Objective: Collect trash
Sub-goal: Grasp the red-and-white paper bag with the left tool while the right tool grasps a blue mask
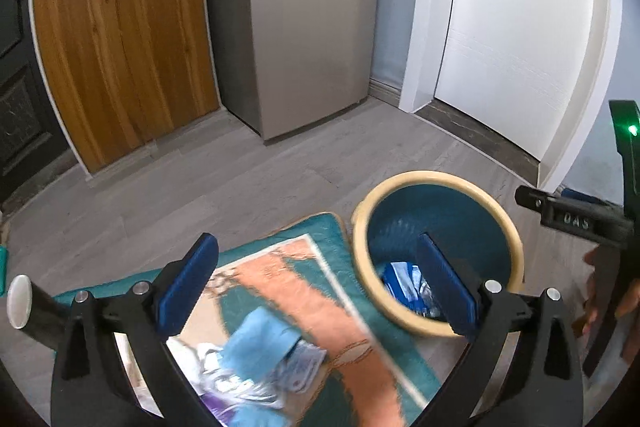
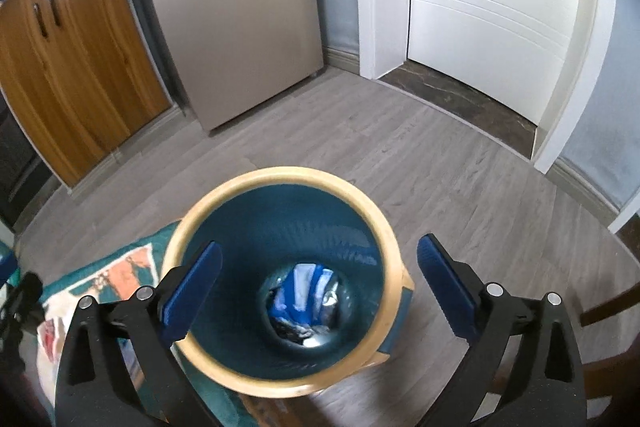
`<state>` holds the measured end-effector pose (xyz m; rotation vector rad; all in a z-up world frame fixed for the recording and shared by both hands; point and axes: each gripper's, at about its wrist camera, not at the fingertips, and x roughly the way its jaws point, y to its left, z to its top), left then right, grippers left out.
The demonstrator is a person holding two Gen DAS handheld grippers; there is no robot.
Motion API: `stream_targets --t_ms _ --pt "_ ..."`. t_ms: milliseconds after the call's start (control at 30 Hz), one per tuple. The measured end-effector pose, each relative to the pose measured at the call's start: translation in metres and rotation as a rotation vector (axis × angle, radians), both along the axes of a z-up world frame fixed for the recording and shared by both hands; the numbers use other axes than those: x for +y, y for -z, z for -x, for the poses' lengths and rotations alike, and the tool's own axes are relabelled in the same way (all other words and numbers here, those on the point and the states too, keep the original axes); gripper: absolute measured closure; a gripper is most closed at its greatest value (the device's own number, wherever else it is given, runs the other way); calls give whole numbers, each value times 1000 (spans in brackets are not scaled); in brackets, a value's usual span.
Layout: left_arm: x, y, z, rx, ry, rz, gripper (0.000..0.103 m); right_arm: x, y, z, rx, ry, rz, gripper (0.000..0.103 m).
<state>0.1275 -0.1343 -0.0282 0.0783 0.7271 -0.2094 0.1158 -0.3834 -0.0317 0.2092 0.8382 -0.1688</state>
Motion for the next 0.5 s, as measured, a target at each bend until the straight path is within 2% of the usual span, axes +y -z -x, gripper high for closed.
stream_targets --t_ms 200,367,500 --pt "40 -9 18 -24 -54 -29 6 23 -7 4 -10 -43 -25 5" --pt "86 -11 26 -3 -185 -39 6 51 -4 4 5 -111 -56 5" --pt "120 -15 44 3 -262 -39 6 83 4 3 40 -208 -54 5"
